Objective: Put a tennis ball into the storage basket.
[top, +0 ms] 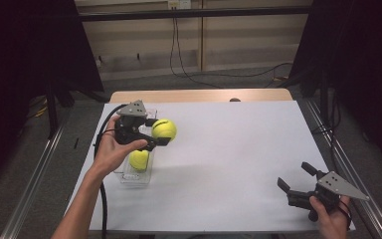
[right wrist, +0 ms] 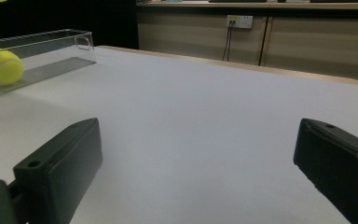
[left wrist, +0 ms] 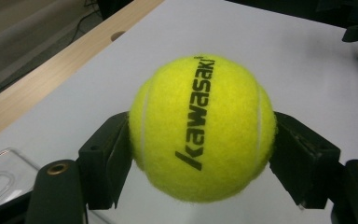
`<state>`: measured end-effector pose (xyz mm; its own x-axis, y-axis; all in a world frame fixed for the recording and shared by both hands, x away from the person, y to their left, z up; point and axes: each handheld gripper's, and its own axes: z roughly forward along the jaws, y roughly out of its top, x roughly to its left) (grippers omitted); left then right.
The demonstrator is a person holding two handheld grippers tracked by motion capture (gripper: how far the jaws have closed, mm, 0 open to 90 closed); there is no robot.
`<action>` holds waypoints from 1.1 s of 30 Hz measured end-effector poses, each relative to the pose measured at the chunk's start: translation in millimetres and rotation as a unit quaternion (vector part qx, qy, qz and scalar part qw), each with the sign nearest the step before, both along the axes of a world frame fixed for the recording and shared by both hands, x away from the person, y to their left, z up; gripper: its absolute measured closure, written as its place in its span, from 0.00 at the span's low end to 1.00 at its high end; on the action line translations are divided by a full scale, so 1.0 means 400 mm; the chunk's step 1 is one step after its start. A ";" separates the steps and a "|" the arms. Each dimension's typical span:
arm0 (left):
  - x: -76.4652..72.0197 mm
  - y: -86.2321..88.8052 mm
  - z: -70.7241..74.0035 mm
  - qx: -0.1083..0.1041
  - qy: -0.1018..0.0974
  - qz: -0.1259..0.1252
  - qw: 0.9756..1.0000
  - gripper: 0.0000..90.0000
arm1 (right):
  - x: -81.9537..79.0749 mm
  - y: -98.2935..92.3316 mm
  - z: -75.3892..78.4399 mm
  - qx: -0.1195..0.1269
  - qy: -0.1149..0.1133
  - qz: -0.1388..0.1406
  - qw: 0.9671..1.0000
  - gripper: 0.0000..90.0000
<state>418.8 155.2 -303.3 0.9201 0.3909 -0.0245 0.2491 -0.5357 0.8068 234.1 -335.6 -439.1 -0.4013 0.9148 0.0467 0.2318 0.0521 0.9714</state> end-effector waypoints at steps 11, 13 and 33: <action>0.012 0.081 0.003 0.001 0.011 0.034 0.999 0.29 | 0.001 -0.001 0.000 -0.002 0.000 0.000 1.000 0.01; 0.014 0.094 -0.002 0.002 0.014 0.038 0.999 0.29 | 0.001 -0.001 0.000 -0.002 0.000 0.000 1.000 0.01; 0.064 0.170 -0.021 0.056 0.040 0.079 0.995 0.29 | 0.003 0.000 -0.001 0.000 0.000 0.000 1.000 0.01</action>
<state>444.5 223.2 -311.9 0.8438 0.5349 -0.0430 0.3979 -0.5700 0.7188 235.3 -335.7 -439.5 -0.4018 0.9146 0.0462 0.2316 0.0526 0.9714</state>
